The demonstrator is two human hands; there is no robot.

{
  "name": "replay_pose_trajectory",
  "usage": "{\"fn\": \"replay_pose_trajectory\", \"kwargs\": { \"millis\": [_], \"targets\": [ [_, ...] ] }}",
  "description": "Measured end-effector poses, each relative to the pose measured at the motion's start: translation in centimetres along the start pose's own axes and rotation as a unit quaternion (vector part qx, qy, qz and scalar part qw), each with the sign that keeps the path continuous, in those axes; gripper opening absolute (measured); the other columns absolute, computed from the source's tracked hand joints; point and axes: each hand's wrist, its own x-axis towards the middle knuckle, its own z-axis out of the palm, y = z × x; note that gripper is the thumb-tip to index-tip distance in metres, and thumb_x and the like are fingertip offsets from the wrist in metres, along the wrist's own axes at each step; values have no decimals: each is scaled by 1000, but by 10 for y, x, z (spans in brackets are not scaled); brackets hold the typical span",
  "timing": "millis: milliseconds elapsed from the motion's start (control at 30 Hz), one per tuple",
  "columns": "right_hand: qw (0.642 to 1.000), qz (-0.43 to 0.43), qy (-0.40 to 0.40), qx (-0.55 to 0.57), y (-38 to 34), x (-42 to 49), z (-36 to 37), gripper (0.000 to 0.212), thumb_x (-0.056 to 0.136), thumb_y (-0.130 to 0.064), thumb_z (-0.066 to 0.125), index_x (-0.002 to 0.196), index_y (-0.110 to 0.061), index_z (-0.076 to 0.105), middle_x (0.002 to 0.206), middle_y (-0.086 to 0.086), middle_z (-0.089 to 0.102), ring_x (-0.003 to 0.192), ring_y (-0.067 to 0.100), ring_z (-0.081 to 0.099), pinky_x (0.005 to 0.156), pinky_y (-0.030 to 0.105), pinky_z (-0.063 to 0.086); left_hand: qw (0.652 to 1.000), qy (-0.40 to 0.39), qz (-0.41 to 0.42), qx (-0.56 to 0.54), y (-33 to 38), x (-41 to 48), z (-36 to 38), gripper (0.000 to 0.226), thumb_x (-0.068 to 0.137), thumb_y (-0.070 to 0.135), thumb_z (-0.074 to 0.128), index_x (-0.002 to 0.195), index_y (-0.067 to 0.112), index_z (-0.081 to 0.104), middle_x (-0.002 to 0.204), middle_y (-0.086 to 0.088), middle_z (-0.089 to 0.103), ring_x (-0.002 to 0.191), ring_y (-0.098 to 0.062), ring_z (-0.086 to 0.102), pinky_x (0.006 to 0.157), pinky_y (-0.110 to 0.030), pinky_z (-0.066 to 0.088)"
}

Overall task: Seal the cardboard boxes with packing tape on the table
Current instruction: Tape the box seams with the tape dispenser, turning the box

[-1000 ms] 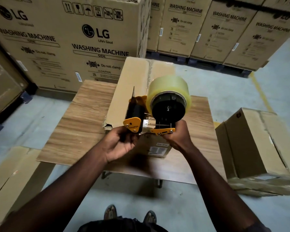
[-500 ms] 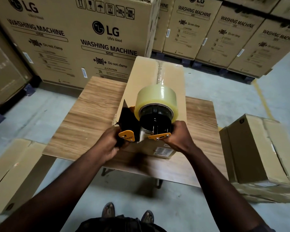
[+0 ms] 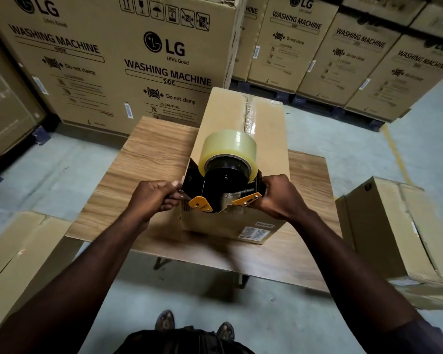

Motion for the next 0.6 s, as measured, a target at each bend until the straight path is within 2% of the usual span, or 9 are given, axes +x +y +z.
{"fn": "replay_pose_trajectory", "kwargs": {
  "millis": [67,167,267,333,400,500,600],
  "targets": [
    [1000,15,-10,-10,-1,3,-2,40,72,-50,82,56,-32,50,55,-8,53,52,15,51,48,30,33,1000,2,13,9,-5,7,-2,18,100,19,61,94,12,77,83,-15,76,60,-10,62,56,-18,50],
    [999,26,-20,-15,-2,7,-5,35,71,-47,79,57,-30,52,57,-7,55,53,15,52,48,30,32,997,23,49,49,-12,15,1,17,99,24,63,96,16,78,82,-12,77,61,-9,65,58,-22,52],
    [999,26,-37,-11,-6,9,-5,30,65,-54,68,69,-25,63,64,0,62,59,22,59,51,30,37,991,69,84,78,-18,19,3,16,96,24,66,98,14,79,76,-10,76,55,-8,63,51,-20,50],
    [998,24,-46,-24,-5,8,0,34,68,-56,73,75,-22,68,68,1,65,62,22,62,52,29,38,989,88,95,76,-24,20,4,16,96,19,66,107,13,77,75,-13,75,49,-6,60,46,-17,47],
    [997,26,-54,-40,-4,7,5,32,73,-53,78,73,-24,66,67,-1,62,63,23,61,54,29,37,986,98,108,85,-32,20,6,19,96,17,66,114,16,74,75,-13,74,45,-5,56,45,-16,46],
    [996,26,-61,-64,-4,6,8,35,75,-55,75,63,-31,51,69,5,64,62,26,56,56,29,35,994,64,73,54,-42,26,5,25,97,23,65,122,26,65,77,-12,73,45,-6,54,47,-20,45],
    [995,19,-74,-68,-4,7,7,33,75,-53,72,65,-31,50,75,9,69,67,31,61,57,29,35,999,10,17,40,-52,36,5,16,102,27,57,117,26,63,71,-7,62,46,-8,47,48,-22,36]
  ]
}}
